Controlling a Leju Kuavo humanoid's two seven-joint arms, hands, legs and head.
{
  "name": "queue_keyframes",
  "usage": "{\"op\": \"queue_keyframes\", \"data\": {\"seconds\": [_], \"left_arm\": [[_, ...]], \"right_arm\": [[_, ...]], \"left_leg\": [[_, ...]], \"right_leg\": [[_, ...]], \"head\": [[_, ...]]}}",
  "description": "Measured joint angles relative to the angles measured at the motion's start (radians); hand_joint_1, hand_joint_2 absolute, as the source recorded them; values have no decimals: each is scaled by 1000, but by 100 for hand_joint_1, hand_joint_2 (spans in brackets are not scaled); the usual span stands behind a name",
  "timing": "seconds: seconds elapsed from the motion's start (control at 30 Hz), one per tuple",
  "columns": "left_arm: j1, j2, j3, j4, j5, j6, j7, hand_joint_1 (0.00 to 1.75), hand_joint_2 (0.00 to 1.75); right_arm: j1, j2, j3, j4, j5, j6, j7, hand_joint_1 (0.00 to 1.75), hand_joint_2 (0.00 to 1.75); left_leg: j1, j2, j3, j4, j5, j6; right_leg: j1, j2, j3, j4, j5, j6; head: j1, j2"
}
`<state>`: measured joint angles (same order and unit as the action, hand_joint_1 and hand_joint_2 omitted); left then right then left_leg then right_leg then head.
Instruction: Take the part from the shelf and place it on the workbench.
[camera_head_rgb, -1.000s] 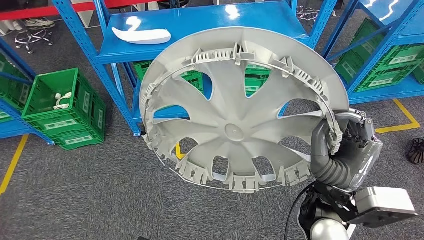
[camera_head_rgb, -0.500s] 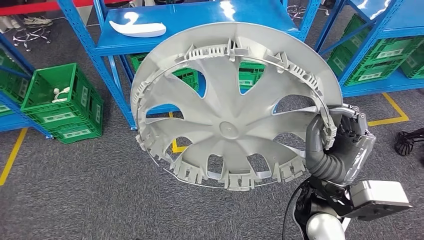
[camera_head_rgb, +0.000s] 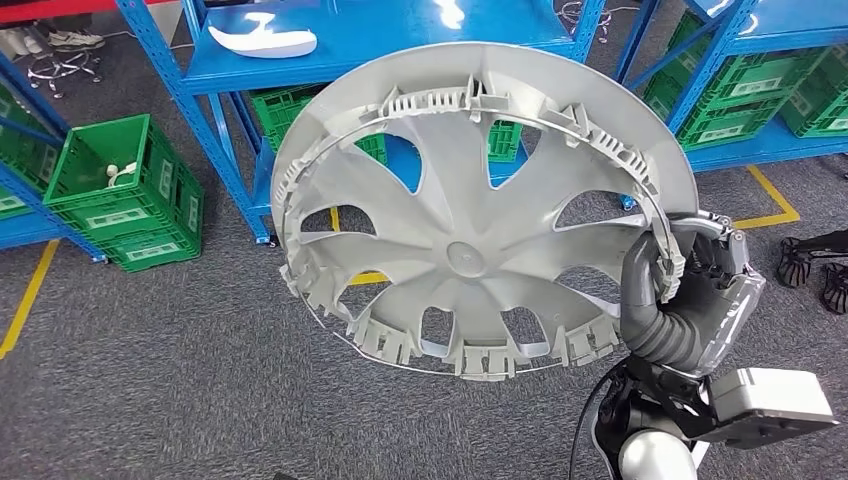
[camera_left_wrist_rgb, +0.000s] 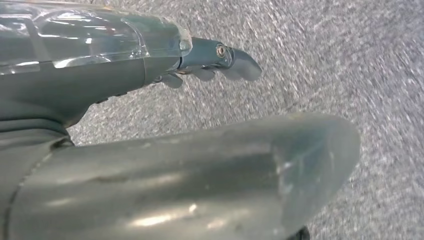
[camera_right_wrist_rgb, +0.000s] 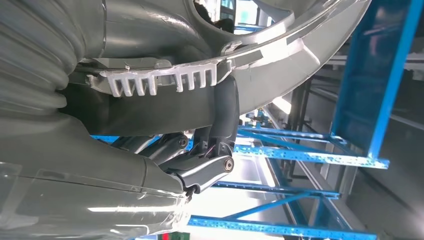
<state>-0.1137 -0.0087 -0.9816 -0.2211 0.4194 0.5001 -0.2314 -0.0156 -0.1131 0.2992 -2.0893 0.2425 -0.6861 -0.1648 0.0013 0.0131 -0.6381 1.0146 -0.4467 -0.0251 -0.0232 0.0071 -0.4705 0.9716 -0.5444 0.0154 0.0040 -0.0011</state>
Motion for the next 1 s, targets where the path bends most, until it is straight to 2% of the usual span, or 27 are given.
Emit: {"op": "queue_keyframes", "data": {"seconds": [0.03, 0.07, 0.1, 0.13, 0.17, 0.2, 0.23, 0.27, 0.3, 0.33, 0.37, 0.4, 0.43, 0.47, 0.5, 0.53, 0.6, 0.63, 0.67, 0.7, 0.73, 0.77, 0.83, 0.87, 0.9, 0.97, 1.0], "left_arm": [[1, 0, 0, 0, 0, 0, 0, 0, 0], [1, -1, 0, 0, 0, 0, 0, 0, 0], [1, -2, -1, 0, 0, 0, 0, 0, 0], [1, -2, -2, 0, 0, -4, 4, 0, 0], [0, -3, -4, 0, 0, -14, 16, 0, 0], [0, -3, -7, 0, 0, -29, 34, 0, 0], [0, -3, -10, 0, 1, -47, 55, 0, 0], [0, -3, -12, 0, 1, -62, 74, 0, 0], [0, -3, -14, 0, 2, -72, 88, 0, 0], [-2, -3, -15, 0, 2, -77, 97, 0, 0], [-4, -2, -16, 0, 2, -81, 105, 0, 0], [-7, -2, -16, 0, 2, -86, 114, 0, 0], [-10, -2, -17, 0, 2, -89, 121, 0, 0], [-11, -2, -17, 0, 2, -93, 127, 0, 0], [-11, -2, -17, 0, 3, -96, 131, 0, 0], [-10, -3, -17, 1, 3, -97, 133, 0, 0], [-8, -5, -17, 1, 3, -99, 135, 0, 0], [-7, -6, -17, 1, 3, -99, 136, 0, 0], [-6, -7, -17, 1, 2, -100, 136, 0, 0], [-4, -7, -17, 1, 3, -100, 136, 0, 0], [-2, -7, -17, 1, 3, -100, 137, 0, 0], [-1, -7, -17, 1, 3, -100, 137, 0, 0], [0, -8, -17, 1, 3, -100, 137, 0, 0], [-1, -9, -17, 1, 3, -100, 137, 0, 0], [-1, -9, -17, 1, 3, -100, 136, 0, 0], [0, -9, -17, 1, 3, -100, 137, 0, 0], [1, -9, -17, 1, 3, -100, 137, 0, 0]], "right_arm": [[0, 0, 0, 0, 0, 0, 0, 162, 175], [-1, 0, 0, 0, 0, 0, 0, 162, 175], [-1, 1, 0, 0, 0, 0, 0, 162, 175], [-1, 1, 0, 0, 2, 0, 3, 162, 175], [-1, 1, 1, 0, 10, 0, 13, 162, 175], [-2, 1, 2, 1, 22, 1, 33, 162, 175], [-1, 0, 4, 2, 36, 1, 55, 162, 175], [-1, -1, 7, 5, 51, 1, 76, 162, 175], [0, -2, 10, 7, 64, 1, 88, 162, 175], [1, -3, 14, 9, 76, 1, 92, 162, 175], [1, -4, 19, 10, 86, 1, 93, 162, 175], [1, -4, 24, 10, 93, 1, 93, 162, 175], [1, -4, 29, 10, 98, 1, 93, 162, 175], [0, -4, 33, 10, 100, 1, 93, 162, 175], [0, -4, 35, 10, 102, 1, 93, 162, 175], [0, -5, 37, 10, 103, 1, 93, 162, 175], [1, -5, 42, 11, 103, 1, 93, 162, 175], [1, -5, 46, 11, 103, 1, 93, 162, 175], [2, -5, 49, 11, 103, 1, 93, 162, 175], [1, -5, 52, 11, 103, 1, 93, 162, 175], [1, -5, 54, 11, 103, 1, 93, 162, 175], [1, -5, 55, 11, 103, 1, 93, 162, 175], [0, -5, 57, 11, 103, 1, 93, 162, 175], [0, -5, 58, 11, 103, 1, 93, 162, 175], [-1, -5, 58, 11, 103, 1, 93, 162, 175], [-1, -5, 60, 11, 104, 1, 93, 162, 175], [-2, -5, 62, 11, 104, 1, 93, 162, 175]], "left_leg": [[3, -2, -11, 25, -35, -4], [5, -5, -25, 69, -88, -5], [6, -9, -39, 127, -145, -6], [7, -12, -49, 190, -185, -6], [7, -14, -54, 245, -199, -5], [6, -15, -50, 279, -182, -4], [5, -13, -35, 288, -146, -1], [3, -6, -5, 265, -107, 2], [0, 14, 40, 212, -85, 7], [-5, 35, 99, 134, -83, 12], [-10, 53, 153, 56, -97, 18], [-14, 61, 191, -4, -115, 22], [-17, 54, 210, -43, -127, 26], [-15, 43, 212, -59, -130, 30], [-12, 30, 208, -65, -126, 34], [-9, 19, 203, -71, -119, 40], [-7, -2, 188, -74, -103, 51], [-8, -12, 180, -72, -95, 54], [-10, -22, 172, -71, -89, 55], [-11, -33, 165, -68, -83, 55], [-12, -42, 158, -64, -80, 54], [-12, -52, 153, -59, -78, 53], [-13, -68, 142, -47, -77, 50], [-13, -75, 134, -41, -76, 47], [-13, -81, 125, -36, -75, 42], [-14, -92, 108, -30, -70, 31], [-16, -81, 101, -24, -74, 25]], "right_leg": [[2, -3, -13, -1, 11, -12], [5, -7, -27, -1, 23, -23], [9, -9, -42, -1, 34, -30], [14, -13, -57, -1, 44, -34], [19, -18, -73, 0, 54, -38], [23, -24, -89, 1, 64, -40], [27, -31, -104, 3, 73, -41], [29, -37, -118, 7, 82, -40], [31, -44, -129, 10, 89, -38], [32, -52, -137, 15, 95, -36], [33, -61, -142, 19, 100, -31], [33, -73, -144, 22, 105, -27], [33, -86, -146, 24, 111, -22], [33, -96, -150, 28, 113, -17], [32, -90, -157, 39, 106, -10], [30, -75, -167, 64, 86, -4], [24, -30, -201, 170, 11, 8], [22, -19, -218, 236, -28, 12], [22, -14, -229, 288, -53, 14], [21, -13, -227, 311, -60, 14], [21, -11, -207, 293, -48, 13], [21, -6, -173, 240, -20, 10], [20, 26, -95, 102, 31, 1], [20, 39, -71, 54, 43, -5], [20, 47, -61, 30, 43, -11], [18, 34, -63, 18, 41, -21], [16, 24, -64, 13, 43, -26]], "head": [[-4, 0], [-9, 0], [-14, 0], [-18, 0], [-20, 0], [-22, 0], [-23, 0], [-24, 0], [-24, 0], [-26, 0], [-27, 0], [-28, 0], [-30, 0], [-31, 0], [-29, 0], [-26, 0], [-15, 0], [-9, 0], [-4, 0], [-1, 0], [2, 0], [5, 0], [10, 0], [12, 0], [13, 0], [13, 0], [12, 0]]}}
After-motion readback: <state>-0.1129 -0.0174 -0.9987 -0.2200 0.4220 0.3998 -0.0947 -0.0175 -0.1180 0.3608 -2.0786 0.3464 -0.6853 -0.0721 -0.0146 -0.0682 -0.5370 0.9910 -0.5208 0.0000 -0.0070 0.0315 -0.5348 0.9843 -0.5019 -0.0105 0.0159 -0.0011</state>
